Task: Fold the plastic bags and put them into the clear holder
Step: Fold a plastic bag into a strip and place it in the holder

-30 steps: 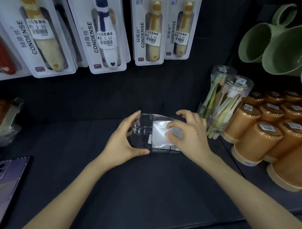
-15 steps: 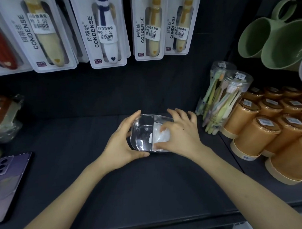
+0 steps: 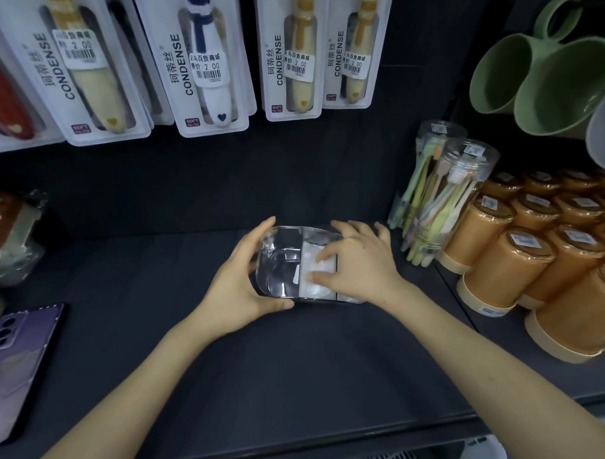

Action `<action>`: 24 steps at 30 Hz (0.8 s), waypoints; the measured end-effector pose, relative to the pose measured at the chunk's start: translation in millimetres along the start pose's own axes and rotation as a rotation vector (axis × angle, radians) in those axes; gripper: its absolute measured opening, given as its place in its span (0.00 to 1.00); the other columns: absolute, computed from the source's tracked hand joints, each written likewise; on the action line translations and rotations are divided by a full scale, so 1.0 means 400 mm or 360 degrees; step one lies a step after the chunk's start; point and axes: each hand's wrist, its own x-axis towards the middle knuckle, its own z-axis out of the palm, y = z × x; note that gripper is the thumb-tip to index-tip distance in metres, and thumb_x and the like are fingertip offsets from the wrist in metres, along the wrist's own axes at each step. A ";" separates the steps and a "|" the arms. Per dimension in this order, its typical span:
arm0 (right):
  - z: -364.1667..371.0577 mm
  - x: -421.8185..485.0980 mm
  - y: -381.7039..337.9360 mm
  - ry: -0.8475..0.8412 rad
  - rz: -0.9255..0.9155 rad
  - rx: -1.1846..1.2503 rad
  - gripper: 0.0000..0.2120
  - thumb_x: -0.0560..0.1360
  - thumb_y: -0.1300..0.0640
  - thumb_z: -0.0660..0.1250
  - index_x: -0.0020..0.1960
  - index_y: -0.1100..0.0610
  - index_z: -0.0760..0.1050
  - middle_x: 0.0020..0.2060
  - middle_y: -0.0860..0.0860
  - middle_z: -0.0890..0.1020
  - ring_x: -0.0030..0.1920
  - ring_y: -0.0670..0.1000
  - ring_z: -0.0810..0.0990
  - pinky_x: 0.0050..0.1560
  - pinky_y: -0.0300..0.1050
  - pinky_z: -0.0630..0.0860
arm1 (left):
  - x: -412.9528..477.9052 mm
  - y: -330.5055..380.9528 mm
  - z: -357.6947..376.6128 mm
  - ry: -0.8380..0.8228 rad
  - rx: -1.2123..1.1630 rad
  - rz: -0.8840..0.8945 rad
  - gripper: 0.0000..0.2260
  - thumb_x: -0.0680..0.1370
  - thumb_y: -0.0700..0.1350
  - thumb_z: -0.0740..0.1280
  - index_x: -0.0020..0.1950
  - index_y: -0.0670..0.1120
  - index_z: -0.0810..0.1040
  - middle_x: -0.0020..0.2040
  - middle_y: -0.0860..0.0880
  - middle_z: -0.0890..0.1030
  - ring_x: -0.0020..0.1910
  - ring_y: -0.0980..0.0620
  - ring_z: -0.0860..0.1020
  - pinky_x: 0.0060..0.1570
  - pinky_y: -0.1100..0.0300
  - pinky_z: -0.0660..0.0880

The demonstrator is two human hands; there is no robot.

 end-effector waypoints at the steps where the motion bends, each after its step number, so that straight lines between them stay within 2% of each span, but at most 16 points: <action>1: 0.010 -0.002 -0.001 0.0042 -0.0002 -0.0025 0.18 0.70 0.34 0.65 0.54 0.42 0.81 0.75 0.49 0.62 0.74 0.52 0.57 0.73 0.57 0.44 | 0.000 0.000 -0.001 -0.0007 -0.0008 -0.0005 0.51 0.61 0.34 0.81 0.70 0.68 0.58 0.71 0.61 0.67 0.69 0.63 0.68 0.63 0.69 0.69; 5: 0.037 -0.002 -0.011 0.0168 0.0056 -0.0039 0.17 0.70 0.34 0.67 0.51 0.43 0.82 0.74 0.49 0.64 0.73 0.52 0.59 0.73 0.58 0.44 | 0.008 -0.003 -0.003 -0.0026 -0.0035 -0.0029 0.51 0.61 0.33 0.81 0.70 0.67 0.58 0.67 0.66 0.68 0.68 0.66 0.68 0.63 0.68 0.69; 9: 0.041 0.007 -0.011 0.0171 0.0104 -0.0060 0.17 0.68 0.34 0.68 0.50 0.42 0.82 0.74 0.49 0.64 0.73 0.53 0.59 0.73 0.59 0.45 | 0.021 -0.005 -0.008 -0.0051 -0.0050 -0.0061 0.52 0.61 0.33 0.81 0.69 0.69 0.56 0.66 0.66 0.67 0.67 0.66 0.68 0.62 0.67 0.69; 15: 0.031 -0.007 0.015 0.0420 0.0018 0.0232 0.21 0.63 0.35 0.73 0.52 0.42 0.79 0.73 0.48 0.65 0.73 0.51 0.59 0.73 0.58 0.42 | 0.027 -0.008 -0.011 -0.0081 -0.0039 -0.0083 0.52 0.61 0.34 0.81 0.69 0.68 0.55 0.66 0.65 0.67 0.67 0.67 0.68 0.65 0.65 0.69; 20: 0.036 0.010 0.009 0.0108 -0.0043 0.0052 0.21 0.65 0.33 0.70 0.57 0.35 0.78 0.77 0.49 0.58 0.76 0.54 0.52 0.73 0.61 0.37 | 0.034 -0.012 -0.012 -0.0087 -0.0034 -0.0095 0.51 0.62 0.33 0.80 0.69 0.68 0.55 0.65 0.63 0.68 0.65 0.69 0.69 0.61 0.69 0.70; 24: 0.022 0.011 0.014 0.0088 -0.0011 0.0063 0.24 0.66 0.32 0.69 0.60 0.35 0.76 0.77 0.49 0.57 0.76 0.54 0.52 0.74 0.62 0.38 | 0.050 -0.018 -0.015 -0.0105 -0.0072 -0.0152 0.51 0.62 0.32 0.80 0.69 0.68 0.55 0.66 0.62 0.68 0.66 0.64 0.69 0.61 0.68 0.71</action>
